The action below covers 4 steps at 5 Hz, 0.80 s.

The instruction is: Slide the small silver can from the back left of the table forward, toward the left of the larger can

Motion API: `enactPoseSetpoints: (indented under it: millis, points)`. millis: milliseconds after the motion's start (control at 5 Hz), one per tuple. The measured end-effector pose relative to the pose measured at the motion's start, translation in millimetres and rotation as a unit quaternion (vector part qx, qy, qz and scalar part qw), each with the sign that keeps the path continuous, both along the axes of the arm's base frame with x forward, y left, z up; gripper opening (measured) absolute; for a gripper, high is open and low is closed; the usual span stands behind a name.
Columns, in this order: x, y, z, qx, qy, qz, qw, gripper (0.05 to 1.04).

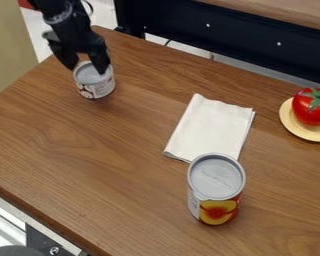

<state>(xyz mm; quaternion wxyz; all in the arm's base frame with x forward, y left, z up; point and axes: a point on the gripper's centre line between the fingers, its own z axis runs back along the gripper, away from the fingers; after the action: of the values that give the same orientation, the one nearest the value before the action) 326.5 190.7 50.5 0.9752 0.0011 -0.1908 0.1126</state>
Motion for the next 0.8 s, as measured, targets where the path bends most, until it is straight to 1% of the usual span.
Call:
enactPoseSetpoints:
  millis: [200, 400, 600, 800]
  points:
    - [15.5, 15.4, 3.8, 0.032, -0.055, 0.041, 0.9971, 0.996]
    - [29.2, 30.3, -9.9, 0.048, -0.057, 0.084, 0.9937, 0.996]
    - [42.0, 43.8, -16.5, 0.055, -0.065, 0.134, 0.9874, 0.996]
    - [51.1, 47.7, -21.6, 0.059, -0.065, 0.168, 0.9819, 0.996]
